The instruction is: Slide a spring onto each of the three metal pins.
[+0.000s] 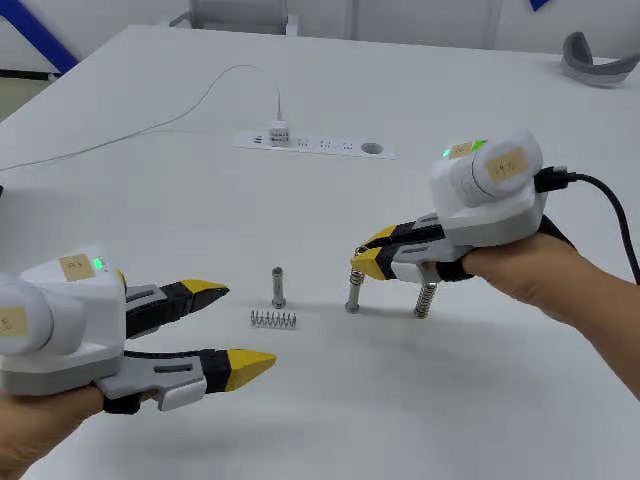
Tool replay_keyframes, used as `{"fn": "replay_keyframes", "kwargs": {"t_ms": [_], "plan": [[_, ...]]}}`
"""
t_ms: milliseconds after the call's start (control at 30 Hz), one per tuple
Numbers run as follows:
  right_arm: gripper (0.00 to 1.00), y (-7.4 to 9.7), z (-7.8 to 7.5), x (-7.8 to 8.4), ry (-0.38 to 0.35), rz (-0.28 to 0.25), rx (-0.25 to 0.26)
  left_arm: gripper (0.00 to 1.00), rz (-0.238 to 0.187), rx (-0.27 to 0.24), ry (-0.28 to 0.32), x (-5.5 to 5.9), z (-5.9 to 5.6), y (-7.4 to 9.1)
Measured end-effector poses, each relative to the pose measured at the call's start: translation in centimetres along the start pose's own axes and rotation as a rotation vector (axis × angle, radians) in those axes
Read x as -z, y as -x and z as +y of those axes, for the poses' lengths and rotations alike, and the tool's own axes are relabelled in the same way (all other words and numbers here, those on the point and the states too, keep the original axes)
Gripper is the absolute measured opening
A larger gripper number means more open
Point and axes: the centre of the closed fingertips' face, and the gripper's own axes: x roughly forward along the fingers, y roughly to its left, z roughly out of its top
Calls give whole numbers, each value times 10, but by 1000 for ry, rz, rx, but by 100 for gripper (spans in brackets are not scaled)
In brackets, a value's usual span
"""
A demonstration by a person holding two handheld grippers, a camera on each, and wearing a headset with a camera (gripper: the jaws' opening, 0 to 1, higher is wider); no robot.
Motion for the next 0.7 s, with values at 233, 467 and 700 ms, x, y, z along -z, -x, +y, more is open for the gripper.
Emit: {"fn": "replay_keyframes", "kwargs": {"t_ms": [233, 467, 700], "plan": [[12, -6, -1, 6, -5, 7, 3, 59, 4, 0, 0, 1, 0, 0], [12, -11, 0, 11, -10, 14, 5, 59, 5, -1, 0, 2, 0, 1], [12, -16, 1, 19, -21, 30, 7, 58, 8, 0, 1, 2, 0, 1]]}}
